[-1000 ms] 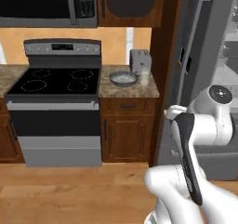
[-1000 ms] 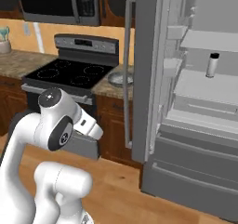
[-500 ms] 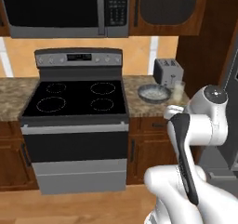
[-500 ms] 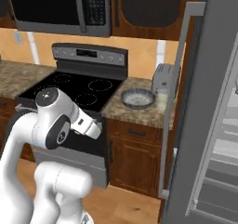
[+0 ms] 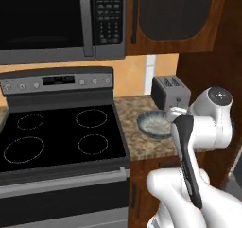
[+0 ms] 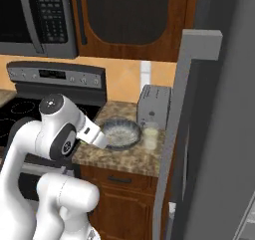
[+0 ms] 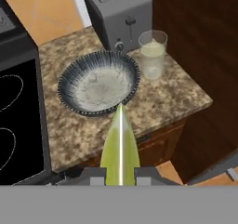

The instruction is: Grab a lemon wedge from the fridge and one ice cube from the ice bowl, and put them in the glass of lemonade.

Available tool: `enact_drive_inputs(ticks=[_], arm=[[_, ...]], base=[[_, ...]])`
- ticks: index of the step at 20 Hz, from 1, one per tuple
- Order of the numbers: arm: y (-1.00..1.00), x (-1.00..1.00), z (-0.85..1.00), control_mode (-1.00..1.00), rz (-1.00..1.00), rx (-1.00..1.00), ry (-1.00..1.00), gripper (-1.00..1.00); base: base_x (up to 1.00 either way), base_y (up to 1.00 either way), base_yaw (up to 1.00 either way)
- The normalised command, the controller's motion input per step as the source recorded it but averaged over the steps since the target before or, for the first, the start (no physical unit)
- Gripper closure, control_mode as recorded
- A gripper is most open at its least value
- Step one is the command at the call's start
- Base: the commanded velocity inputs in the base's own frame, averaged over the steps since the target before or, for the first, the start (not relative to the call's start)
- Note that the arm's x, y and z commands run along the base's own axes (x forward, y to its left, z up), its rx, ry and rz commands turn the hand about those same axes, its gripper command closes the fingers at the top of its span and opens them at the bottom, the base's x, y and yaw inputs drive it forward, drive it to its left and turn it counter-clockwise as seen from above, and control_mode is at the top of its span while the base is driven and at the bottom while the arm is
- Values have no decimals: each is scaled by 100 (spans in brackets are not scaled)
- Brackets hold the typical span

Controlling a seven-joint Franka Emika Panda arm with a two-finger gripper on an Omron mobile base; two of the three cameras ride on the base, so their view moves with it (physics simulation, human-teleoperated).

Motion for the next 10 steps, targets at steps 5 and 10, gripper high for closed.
enact_drive_inputs(ticks=[5,10], arm=[[0,0,0,100,0,0,0,100],[0,0,0,100,0,0,0,100]], base=[[34,-46,-24],[39,-21,-1]])
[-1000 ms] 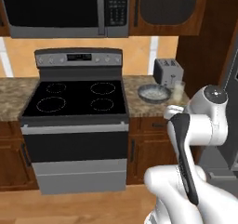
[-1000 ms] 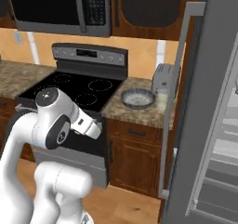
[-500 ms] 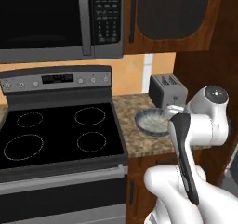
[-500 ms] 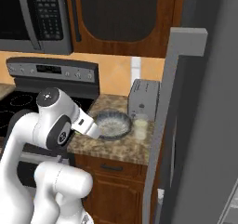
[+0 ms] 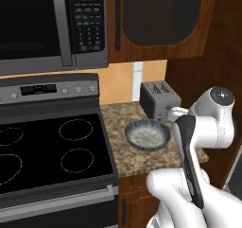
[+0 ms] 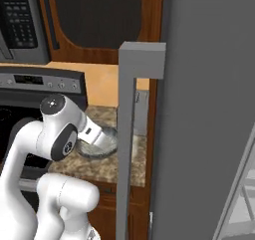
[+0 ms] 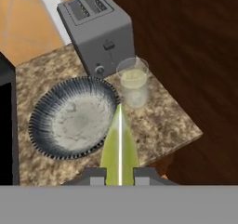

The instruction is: Grab a lemon wedge from the fridge and one ice cube from the ice bowl, and put them in the glass of lemonade.

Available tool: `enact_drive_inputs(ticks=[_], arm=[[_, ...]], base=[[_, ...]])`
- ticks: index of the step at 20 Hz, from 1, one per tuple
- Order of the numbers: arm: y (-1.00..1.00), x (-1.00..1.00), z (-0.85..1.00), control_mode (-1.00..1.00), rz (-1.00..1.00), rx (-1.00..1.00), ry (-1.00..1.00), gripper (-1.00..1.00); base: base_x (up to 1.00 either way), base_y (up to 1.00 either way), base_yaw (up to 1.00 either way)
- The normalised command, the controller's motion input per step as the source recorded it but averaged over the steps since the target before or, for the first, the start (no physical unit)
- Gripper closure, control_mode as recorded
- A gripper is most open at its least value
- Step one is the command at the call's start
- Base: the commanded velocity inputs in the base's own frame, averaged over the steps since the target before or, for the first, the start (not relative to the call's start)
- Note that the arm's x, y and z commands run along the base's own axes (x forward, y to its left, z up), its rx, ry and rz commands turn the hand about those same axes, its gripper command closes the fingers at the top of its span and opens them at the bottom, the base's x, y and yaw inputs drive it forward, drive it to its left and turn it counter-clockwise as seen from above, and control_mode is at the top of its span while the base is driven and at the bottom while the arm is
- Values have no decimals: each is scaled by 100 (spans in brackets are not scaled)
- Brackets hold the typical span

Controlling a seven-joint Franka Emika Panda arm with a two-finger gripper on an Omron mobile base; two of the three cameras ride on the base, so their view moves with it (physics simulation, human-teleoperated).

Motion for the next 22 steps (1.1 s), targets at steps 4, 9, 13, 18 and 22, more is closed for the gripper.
enact_drive_inputs(ticks=[4,9,13,18,22], arm=[[0,0,0,100,0,0,0,100],[-38,59,-1,-100,7,6,5,100],[-38,100,-5,-100,2,5,13,100],[-10,91,-26,-100,-4,-4,3,100],[-24,77,-37,-100,-8,-5,5,100]], base=[[66,-40,0],[37,-11,1],[0,0,0],[0,0,0],[0,0,0]])
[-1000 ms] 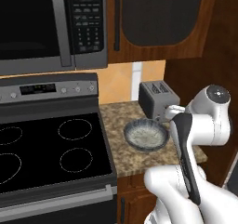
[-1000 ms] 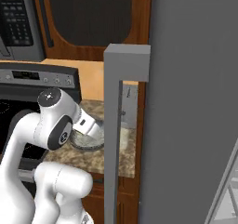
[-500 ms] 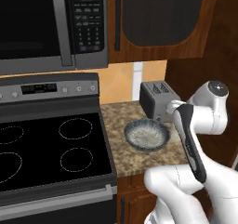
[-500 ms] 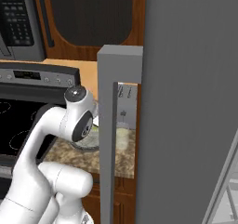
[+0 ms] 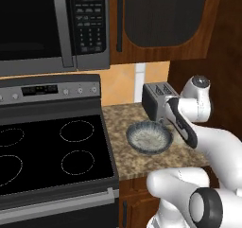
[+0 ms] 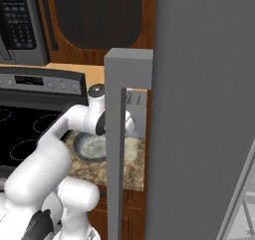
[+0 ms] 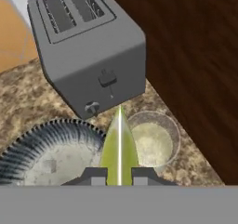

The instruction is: Grab a lemon wedge from the fridge and one ice cube from the ice bowl, and put them in the glass of lemonade.

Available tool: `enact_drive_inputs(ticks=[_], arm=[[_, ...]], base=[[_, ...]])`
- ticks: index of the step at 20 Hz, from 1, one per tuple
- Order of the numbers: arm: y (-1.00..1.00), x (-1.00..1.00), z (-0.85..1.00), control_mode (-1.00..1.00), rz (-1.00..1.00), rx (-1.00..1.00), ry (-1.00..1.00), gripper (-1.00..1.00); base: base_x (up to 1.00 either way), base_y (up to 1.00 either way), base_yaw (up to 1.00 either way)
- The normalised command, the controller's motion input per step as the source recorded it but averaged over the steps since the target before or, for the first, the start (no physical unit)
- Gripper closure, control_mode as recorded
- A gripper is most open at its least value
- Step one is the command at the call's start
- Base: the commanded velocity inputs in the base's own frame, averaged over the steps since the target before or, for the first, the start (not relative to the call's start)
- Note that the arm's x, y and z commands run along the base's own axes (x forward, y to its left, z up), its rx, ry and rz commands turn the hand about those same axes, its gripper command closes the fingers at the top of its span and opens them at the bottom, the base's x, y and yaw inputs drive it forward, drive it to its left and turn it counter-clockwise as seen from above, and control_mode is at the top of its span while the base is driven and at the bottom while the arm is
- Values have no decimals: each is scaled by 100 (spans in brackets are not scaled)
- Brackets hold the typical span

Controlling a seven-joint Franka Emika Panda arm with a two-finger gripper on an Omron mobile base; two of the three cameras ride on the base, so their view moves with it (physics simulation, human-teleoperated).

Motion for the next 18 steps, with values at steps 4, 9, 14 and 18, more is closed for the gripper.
enact_drive_inputs(ticks=[4,9,14,18], arm=[[-66,17,-27,-100,-1,0,13,100],[-24,11,-14,-100,-1,0,3,100],[0,16,-32,-100,0,0,2,100],[0,5,-44,-100,0,0,5,100]], base=[[0,0,0],[0,0,0],[0,0,0],[0,0,0]])
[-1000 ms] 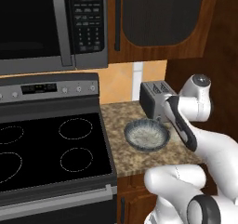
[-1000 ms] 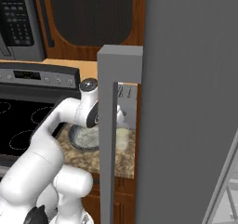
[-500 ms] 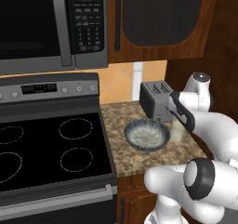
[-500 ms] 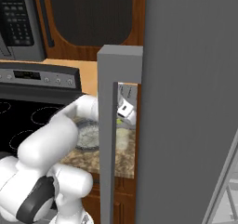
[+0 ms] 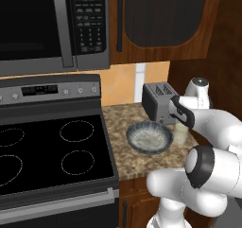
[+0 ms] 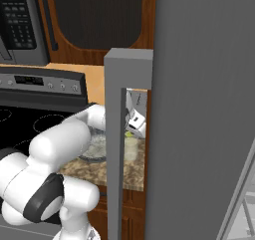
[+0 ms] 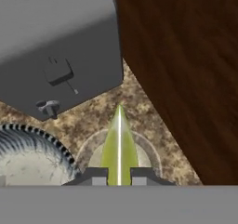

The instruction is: Grab a lemon wedge from the fridge and one ice cube from the ice bowl, and put them in the glass of lemonade.

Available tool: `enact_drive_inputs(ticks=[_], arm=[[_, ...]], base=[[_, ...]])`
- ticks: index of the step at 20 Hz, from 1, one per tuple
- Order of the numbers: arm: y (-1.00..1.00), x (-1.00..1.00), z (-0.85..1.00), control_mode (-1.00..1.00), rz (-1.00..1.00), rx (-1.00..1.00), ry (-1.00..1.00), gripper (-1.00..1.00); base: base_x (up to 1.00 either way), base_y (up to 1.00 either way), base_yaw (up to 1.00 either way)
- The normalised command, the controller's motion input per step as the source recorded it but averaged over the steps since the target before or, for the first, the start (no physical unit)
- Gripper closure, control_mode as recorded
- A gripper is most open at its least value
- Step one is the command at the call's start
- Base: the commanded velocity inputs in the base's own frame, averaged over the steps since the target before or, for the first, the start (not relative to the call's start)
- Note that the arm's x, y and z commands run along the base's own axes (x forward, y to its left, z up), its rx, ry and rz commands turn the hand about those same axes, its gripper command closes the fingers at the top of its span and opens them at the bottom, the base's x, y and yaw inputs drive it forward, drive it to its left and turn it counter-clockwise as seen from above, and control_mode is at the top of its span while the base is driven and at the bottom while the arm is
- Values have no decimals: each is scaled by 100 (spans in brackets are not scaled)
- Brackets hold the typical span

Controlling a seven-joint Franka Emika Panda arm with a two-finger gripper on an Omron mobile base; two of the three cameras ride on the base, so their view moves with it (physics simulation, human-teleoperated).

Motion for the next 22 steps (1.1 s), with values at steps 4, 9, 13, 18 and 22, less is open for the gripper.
enact_drive_inputs(ticks=[4,9,13,18,22], arm=[[0,14,-41,-100,0,0,4,100],[1,27,-18,-100,0,0,2,100],[0,8,-24,-100,0,0,4,100],[0,0,-6,-100,0,0,0,-100],[0,0,8,-100,0,0,-2,-100]], base=[[0,0,0],[0,0,0],[0,0,0],[0,0,0],[0,0,0]])
